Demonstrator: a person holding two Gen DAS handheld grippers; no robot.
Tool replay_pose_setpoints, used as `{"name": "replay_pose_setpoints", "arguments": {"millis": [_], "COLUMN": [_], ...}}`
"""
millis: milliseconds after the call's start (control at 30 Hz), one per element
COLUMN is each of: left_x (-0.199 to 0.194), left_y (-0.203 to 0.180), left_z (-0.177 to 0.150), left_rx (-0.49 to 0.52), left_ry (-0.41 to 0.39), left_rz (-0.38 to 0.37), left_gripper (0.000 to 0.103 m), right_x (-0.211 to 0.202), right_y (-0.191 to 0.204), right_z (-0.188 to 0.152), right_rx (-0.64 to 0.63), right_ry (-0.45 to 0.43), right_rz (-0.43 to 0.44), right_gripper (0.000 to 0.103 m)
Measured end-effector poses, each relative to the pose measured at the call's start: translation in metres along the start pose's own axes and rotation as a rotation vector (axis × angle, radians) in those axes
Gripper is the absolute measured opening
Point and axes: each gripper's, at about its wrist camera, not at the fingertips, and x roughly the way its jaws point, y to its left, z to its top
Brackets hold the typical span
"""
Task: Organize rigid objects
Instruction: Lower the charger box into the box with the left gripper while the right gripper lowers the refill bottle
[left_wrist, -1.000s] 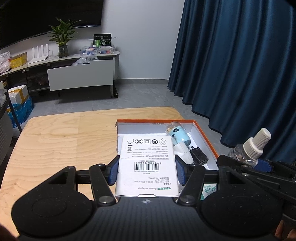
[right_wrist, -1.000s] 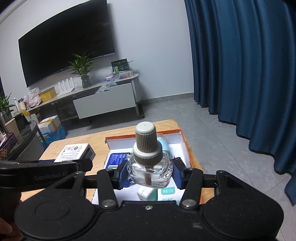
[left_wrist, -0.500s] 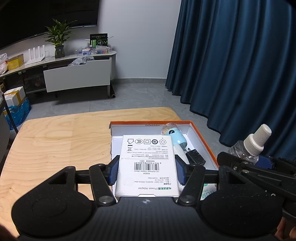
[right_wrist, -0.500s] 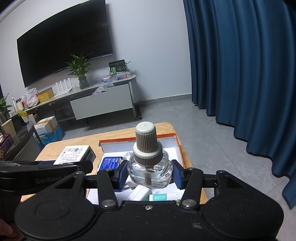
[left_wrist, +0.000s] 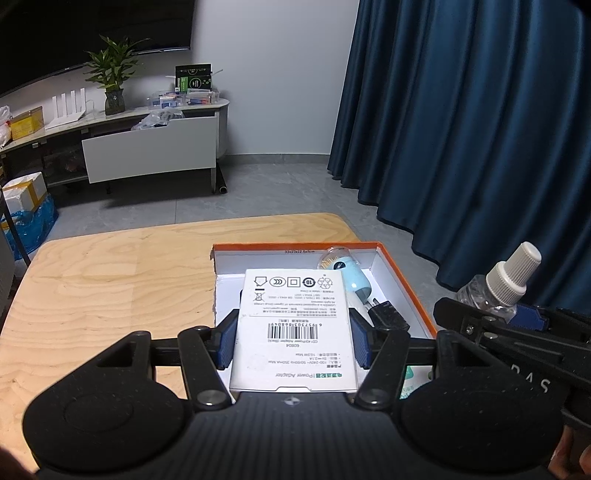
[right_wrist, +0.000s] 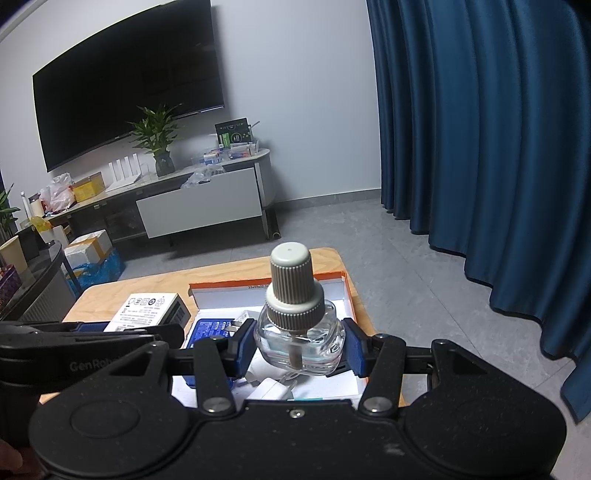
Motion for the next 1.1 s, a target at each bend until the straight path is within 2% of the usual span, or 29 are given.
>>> {"name": "replay_pose_setpoints", "arguments": {"millis": [1100], "left_x": [0.031], "left_y": [0.000], "left_z": [0.008], "left_rx": [-0.008], "left_ry": [0.044], "left_rz": [-0.017], "left_gripper": [0.060], "right_x": [0.036], "right_y": [-0.003], "right_z": [-0.003], "right_rx": [-0.014], "right_ry": [0.064], "right_rz": [-0.023], "right_gripper": [0.060]}}
